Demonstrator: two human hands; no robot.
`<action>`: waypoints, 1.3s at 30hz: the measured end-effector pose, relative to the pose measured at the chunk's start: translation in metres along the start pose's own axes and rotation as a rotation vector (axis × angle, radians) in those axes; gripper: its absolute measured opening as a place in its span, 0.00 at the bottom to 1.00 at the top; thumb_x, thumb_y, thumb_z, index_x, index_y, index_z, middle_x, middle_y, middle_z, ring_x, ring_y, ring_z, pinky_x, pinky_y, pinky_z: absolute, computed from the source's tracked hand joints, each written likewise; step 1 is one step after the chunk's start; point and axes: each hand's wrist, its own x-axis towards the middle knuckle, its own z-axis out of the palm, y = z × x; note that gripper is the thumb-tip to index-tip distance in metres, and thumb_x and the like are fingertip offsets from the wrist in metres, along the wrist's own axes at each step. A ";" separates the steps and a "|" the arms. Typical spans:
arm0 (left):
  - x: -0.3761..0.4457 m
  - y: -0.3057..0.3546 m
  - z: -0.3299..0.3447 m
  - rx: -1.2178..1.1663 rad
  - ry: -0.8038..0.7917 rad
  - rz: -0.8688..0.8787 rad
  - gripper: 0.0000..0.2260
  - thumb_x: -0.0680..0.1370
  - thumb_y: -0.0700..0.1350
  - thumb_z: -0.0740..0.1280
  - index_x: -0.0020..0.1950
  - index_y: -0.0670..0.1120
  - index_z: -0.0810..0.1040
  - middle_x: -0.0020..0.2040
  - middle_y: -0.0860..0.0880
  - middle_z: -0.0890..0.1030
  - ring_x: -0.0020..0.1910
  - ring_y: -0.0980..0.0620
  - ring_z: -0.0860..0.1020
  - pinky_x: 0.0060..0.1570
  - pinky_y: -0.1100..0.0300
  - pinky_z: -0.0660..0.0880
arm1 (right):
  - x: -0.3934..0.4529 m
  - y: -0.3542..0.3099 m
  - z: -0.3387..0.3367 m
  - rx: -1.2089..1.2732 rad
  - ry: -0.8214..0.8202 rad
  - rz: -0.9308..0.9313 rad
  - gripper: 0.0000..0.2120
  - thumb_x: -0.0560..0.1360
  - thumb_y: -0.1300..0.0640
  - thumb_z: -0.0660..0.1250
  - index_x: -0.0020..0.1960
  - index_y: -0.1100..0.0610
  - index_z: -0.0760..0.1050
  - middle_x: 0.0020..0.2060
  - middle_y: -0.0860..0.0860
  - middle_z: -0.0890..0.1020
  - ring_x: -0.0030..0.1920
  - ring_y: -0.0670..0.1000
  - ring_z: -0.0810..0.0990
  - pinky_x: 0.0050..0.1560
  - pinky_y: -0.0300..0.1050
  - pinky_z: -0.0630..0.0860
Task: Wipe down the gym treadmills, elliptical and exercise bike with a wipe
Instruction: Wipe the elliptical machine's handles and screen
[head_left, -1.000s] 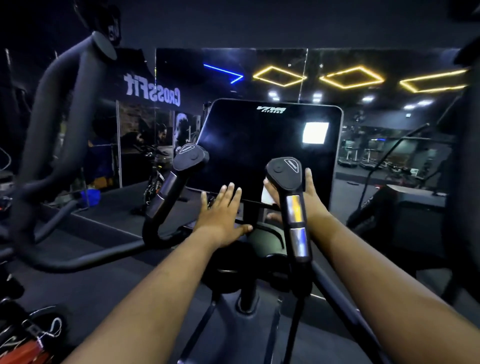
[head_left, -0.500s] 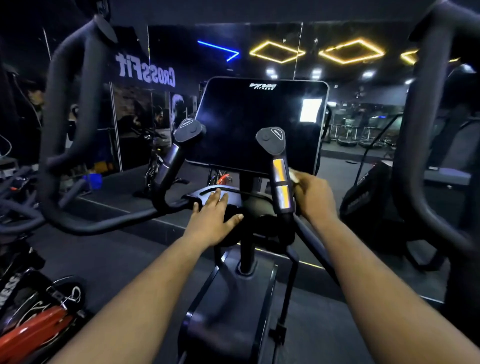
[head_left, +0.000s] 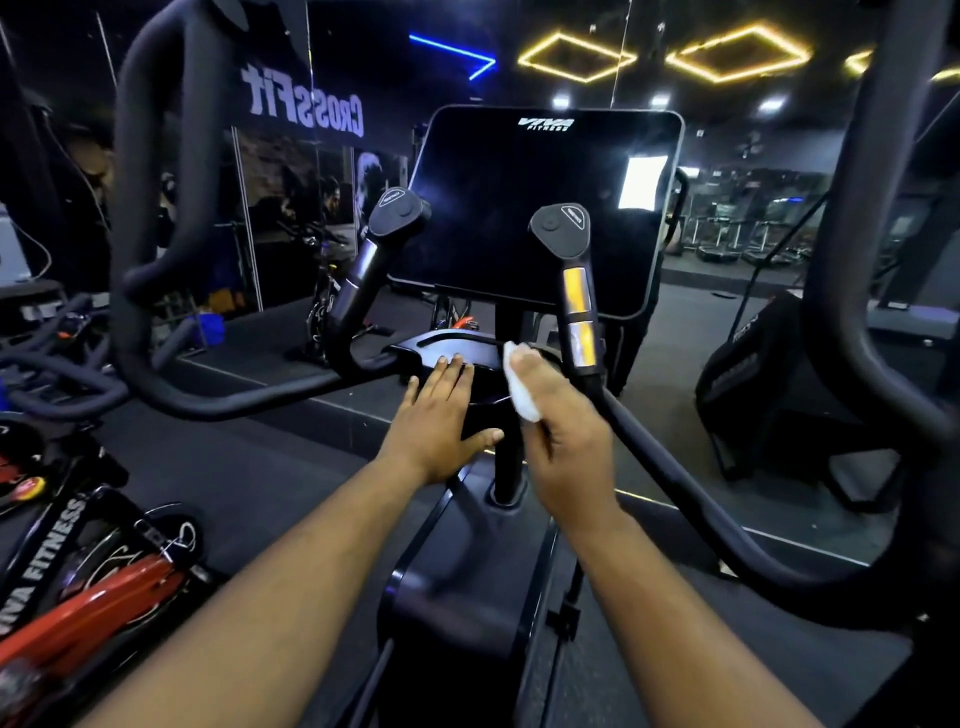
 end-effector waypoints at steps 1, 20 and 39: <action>-0.003 -0.002 -0.001 -0.014 0.002 -0.016 0.45 0.79 0.66 0.62 0.84 0.46 0.44 0.84 0.48 0.44 0.82 0.52 0.40 0.81 0.44 0.42 | -0.006 0.006 0.013 -0.031 -0.085 0.030 0.27 0.74 0.75 0.64 0.72 0.65 0.73 0.70 0.57 0.76 0.73 0.53 0.72 0.75 0.49 0.67; -0.010 -0.043 -0.007 -0.100 -0.134 0.006 0.58 0.71 0.65 0.74 0.83 0.46 0.36 0.83 0.50 0.38 0.82 0.54 0.40 0.81 0.45 0.42 | -0.023 0.053 0.047 -0.512 -0.697 0.346 0.50 0.72 0.23 0.46 0.83 0.52 0.42 0.82 0.47 0.43 0.81 0.47 0.39 0.75 0.56 0.29; 0.037 -0.002 -0.024 0.171 -0.199 0.049 0.51 0.69 0.76 0.45 0.84 0.47 0.47 0.84 0.48 0.44 0.83 0.52 0.42 0.80 0.40 0.39 | -0.023 0.019 -0.016 0.116 -0.236 0.265 0.27 0.76 0.76 0.63 0.70 0.55 0.76 0.67 0.48 0.80 0.69 0.44 0.76 0.69 0.43 0.73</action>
